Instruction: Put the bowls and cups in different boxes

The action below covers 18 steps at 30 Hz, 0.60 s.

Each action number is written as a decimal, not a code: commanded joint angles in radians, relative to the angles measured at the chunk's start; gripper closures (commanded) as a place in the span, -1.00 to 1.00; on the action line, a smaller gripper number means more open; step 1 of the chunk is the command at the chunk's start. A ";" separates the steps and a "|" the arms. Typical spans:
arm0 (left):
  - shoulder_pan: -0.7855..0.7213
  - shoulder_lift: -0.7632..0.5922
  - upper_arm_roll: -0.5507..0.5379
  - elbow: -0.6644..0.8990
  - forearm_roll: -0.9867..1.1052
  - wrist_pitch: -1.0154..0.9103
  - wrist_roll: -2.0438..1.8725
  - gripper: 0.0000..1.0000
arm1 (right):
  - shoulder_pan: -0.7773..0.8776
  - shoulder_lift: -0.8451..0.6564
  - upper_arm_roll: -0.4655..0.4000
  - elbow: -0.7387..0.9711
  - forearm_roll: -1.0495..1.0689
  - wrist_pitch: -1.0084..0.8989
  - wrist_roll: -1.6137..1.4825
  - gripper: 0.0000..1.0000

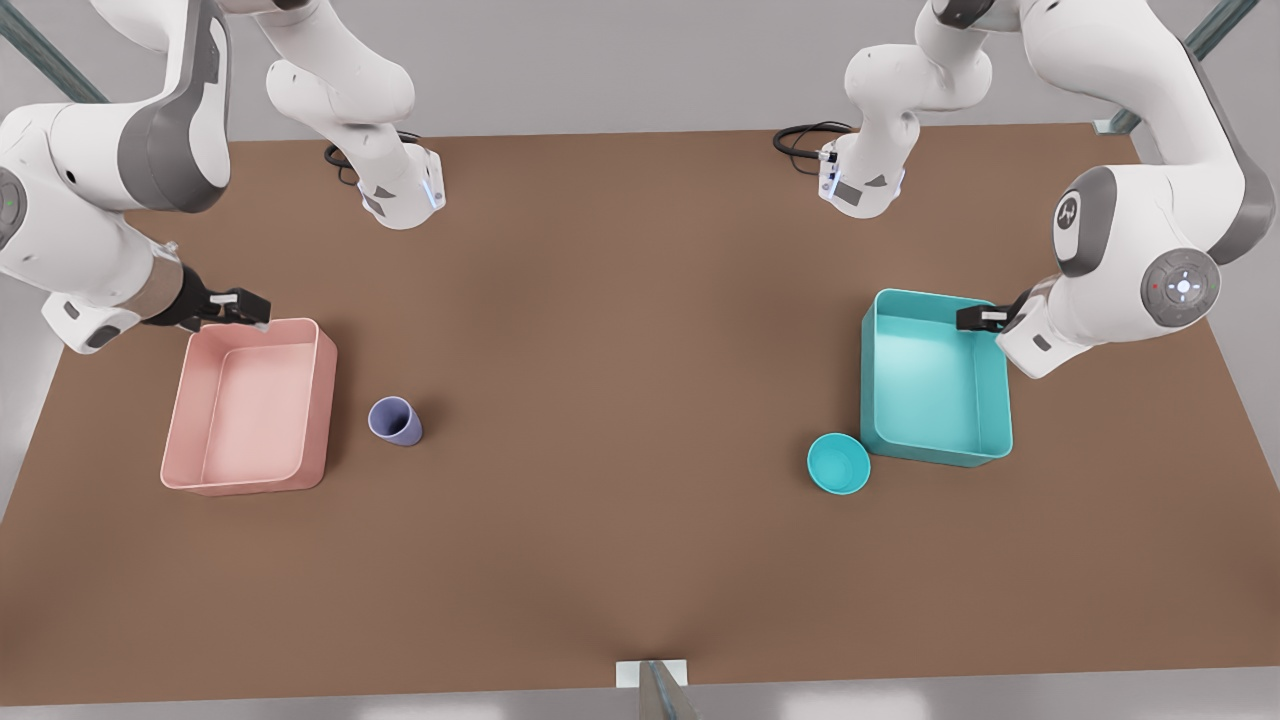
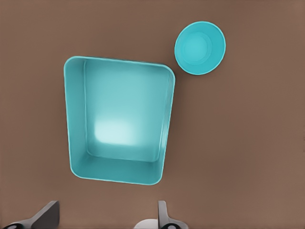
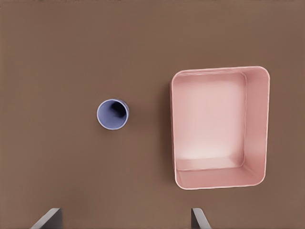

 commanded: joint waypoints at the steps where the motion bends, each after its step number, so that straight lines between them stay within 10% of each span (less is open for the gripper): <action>1: 0.000 -0.001 0.000 0.000 0.000 -0.007 -0.014 -1.00 | -0.001 0.000 0.001 0.000 0.000 0.029 0.002 -1.00; 11: -0.271 0.611 0.026 0.323 0.061 0.596 -0.325 -1.00 | 0.134 0.344 0.010 -0.104 -0.009 0.569 0.059 -1.00; 18: -0.308 0.627 0.023 0.192 0.092 0.671 -0.338 -1.00 | 0.082 0.240 0.010 -0.425 -0.003 0.781 0.005 -1.00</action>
